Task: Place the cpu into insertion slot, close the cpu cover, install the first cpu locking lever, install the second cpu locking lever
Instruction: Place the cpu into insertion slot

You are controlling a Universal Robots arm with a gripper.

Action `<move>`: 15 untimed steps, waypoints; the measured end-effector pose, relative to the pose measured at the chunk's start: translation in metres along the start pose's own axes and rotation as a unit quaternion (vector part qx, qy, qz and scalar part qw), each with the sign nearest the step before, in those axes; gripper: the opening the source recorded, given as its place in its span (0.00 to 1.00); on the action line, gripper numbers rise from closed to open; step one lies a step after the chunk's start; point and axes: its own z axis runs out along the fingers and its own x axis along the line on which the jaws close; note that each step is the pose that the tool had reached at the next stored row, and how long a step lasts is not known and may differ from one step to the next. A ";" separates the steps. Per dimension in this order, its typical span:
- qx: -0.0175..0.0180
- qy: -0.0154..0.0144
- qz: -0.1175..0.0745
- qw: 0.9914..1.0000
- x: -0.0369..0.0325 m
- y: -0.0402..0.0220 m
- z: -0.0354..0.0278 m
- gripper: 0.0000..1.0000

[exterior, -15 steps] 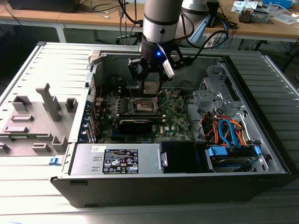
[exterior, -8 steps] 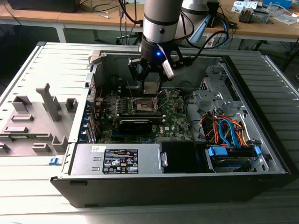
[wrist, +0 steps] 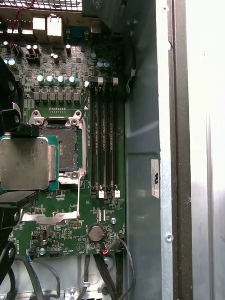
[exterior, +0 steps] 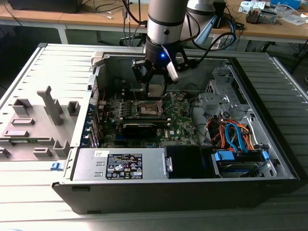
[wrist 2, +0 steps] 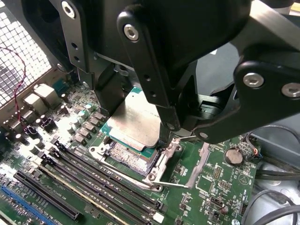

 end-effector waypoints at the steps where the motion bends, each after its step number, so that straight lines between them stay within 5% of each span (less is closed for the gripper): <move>1: 0.000 0.000 0.001 1.000 0.0000 0.0000 0.0000 0.55; 15: 0.001 -0.002 0.022 1.000 0.0000 0.0000 0.0001 0.55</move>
